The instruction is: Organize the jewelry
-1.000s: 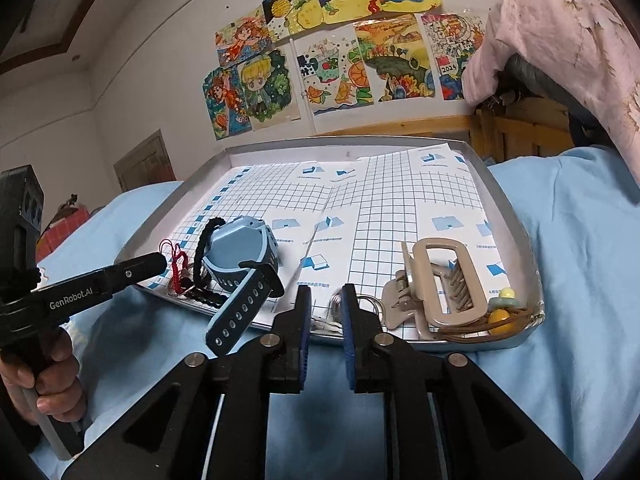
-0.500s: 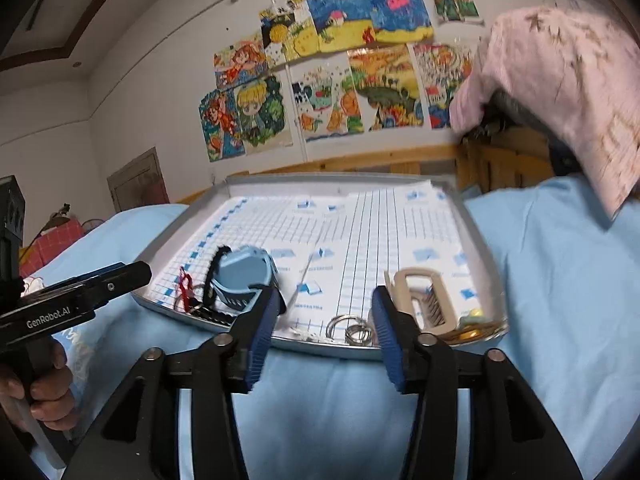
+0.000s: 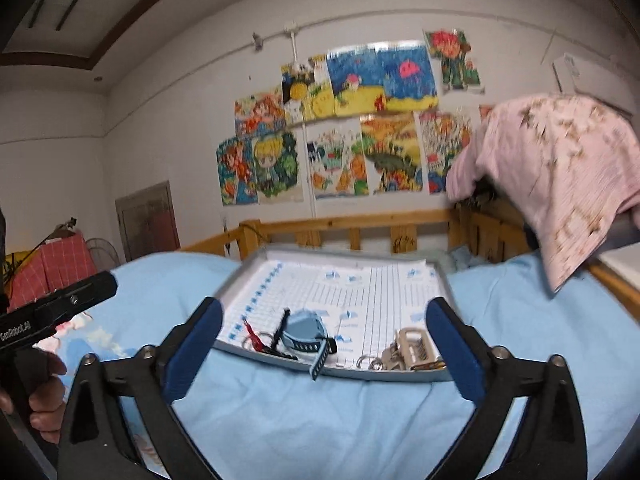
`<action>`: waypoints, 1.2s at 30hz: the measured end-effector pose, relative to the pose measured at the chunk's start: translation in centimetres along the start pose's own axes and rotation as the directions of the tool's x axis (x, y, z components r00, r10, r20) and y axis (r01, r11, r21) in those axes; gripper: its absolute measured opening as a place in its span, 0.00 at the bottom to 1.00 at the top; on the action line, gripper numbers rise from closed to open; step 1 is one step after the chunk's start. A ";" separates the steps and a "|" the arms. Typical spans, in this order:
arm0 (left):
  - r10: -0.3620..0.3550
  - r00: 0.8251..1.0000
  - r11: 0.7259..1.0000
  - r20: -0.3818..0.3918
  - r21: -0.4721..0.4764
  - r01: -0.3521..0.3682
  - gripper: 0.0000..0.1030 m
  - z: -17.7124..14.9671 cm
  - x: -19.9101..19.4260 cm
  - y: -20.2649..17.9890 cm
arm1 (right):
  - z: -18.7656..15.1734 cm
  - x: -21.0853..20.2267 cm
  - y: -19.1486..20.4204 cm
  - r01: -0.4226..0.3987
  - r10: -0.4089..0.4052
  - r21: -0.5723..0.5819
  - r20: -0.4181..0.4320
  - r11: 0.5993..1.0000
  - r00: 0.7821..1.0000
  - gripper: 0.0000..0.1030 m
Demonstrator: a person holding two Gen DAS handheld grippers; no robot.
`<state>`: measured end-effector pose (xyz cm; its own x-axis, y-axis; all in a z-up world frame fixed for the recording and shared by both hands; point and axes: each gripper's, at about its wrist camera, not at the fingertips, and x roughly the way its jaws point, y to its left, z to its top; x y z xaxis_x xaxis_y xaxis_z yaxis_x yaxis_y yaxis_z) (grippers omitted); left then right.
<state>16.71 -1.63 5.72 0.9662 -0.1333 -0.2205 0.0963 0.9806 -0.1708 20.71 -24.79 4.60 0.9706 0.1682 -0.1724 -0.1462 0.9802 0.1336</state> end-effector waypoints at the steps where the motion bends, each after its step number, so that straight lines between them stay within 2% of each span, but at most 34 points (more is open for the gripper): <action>1: 0.003 1.000 1.000 0.004 0.006 -0.003 1.00 0.1 -0.7 -0.1 | 0.3 -0.8 0.1 -0.002 0.002 0.007 0.013 1.000 1.000 0.98; 5: 0.031 0.999 0.999 0.033 0.036 -0.032 1.00 0.1 -4.8 -0.7 | 1.7 -5.2 0.8 -0.025 0.022 0.043 0.068 0.999 0.997 0.98; 8: 0.019 0.999 0.999 0.029 0.039 -0.020 1.00 -0.5 -7.5 -0.7 | 1.8 -8.3 1.6 -0.052 0.047 0.061 0.091 0.997 0.995 0.98; 16: 0.050 0.998 0.997 0.036 0.065 -0.052 1.00 -2.7 -13.9 -0.2 | -0.8 -14.5 3.0 -0.079 0.071 0.073 0.110 0.994 0.991 0.98; 23: 0.068 0.996 0.997 0.061 0.028 -0.070 1.00 -4.5 -16.9 0.6 | -3.0 -18.7 4.0 -0.055 0.052 0.026 0.113 0.998 0.992 0.98; 28: 0.072 0.996 0.995 0.054 0.070 -0.075 1.00 -6.6 -18.4 0.4 | -3.7 -21.3 5.0 -0.039 0.040 -0.008 0.119 0.999 0.992 0.98; 36: 0.058 0.998 0.998 0.003 0.024 -0.058 1.00 -8.0 -18.2 1.1 | -5.2 -23.3 4.9 0.001 0.001 -0.022 0.098 1.000 0.995 0.98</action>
<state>-2.69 0.72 1.85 0.9710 -0.0755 -0.2268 0.0454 0.9898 -0.1350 -3.61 -23.33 4.16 0.9845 0.1581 -0.0763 -0.1491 0.9825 0.1117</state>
